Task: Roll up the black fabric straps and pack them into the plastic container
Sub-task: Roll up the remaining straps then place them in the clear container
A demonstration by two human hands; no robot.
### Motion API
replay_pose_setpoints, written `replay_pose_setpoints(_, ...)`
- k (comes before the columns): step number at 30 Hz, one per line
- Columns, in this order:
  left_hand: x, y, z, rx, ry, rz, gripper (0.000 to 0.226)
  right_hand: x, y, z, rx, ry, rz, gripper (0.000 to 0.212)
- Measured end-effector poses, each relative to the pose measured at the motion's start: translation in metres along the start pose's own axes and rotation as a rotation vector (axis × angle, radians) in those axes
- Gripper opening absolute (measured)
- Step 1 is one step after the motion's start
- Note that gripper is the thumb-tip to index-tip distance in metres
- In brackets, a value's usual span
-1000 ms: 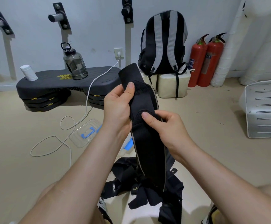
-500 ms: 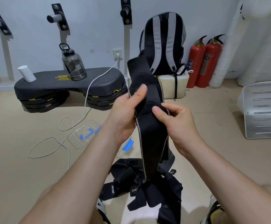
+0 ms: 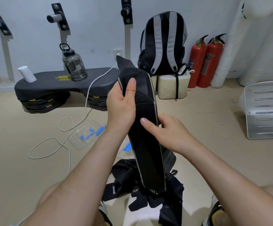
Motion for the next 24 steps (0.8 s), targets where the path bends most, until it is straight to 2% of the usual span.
replay_pose_setpoints(2, -0.001, -0.001, 0.002, -0.023, -0.014, -0.035, 0.019, 0.008, 0.001, -0.003, 0.009, -0.048, 0.061, 0.024)
replay_pose_setpoints(4, 0.000, -0.001, 0.002, -0.048, -0.016, -0.049, 0.019, 0.014, 0.004, -0.011, 0.076, -0.290, 0.095, 0.015)
replay_pose_setpoints(7, 0.007, -0.001, 0.007, -0.110, -0.017, -0.026, 0.020, 0.020, 0.008, -0.023, 0.137, -0.496, 0.141, 0.022)
replay_pose_setpoints(9, 0.018, -0.004, 0.016, -0.174, 0.007, 0.016, 0.019, 0.016, 0.009, -0.033, 0.181, -0.537, 0.088, 0.019)
replay_pose_setpoints(14, 0.054, -0.012, 0.041, -0.337, 0.139, 0.214, 0.005, 0.002, 0.012, -0.046, 0.336, -0.485, -0.069, 0.020)
replay_pose_setpoints(17, 0.081, -0.011, 0.050, -0.402, 0.291, 0.434, 0.028, 0.004, 0.014, -0.040, 0.414, -0.507, -0.101, 0.014)
replay_pose_setpoints(20, 0.079, -0.005, 0.039, -0.280, 0.392, 0.579, 0.024, 0.003, 0.008, -0.022, 0.334, -0.580, -0.107, 0.012)
replay_pose_setpoints(24, 0.062, 0.029, 0.002, 0.208, 0.058, 0.690, 0.045, -0.014, -0.006, 0.008, 0.064, -0.699, -0.167, 0.008)
Point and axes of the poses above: each hand's wrist, its own y-axis away from the middle knuckle, its own z-axis out of the back of the hand, x = y × z, the point moved 10 cm from there along -y, towards the middle knuckle, and after that the axes turned 11 degrees about -z, right-handed, at the moved point
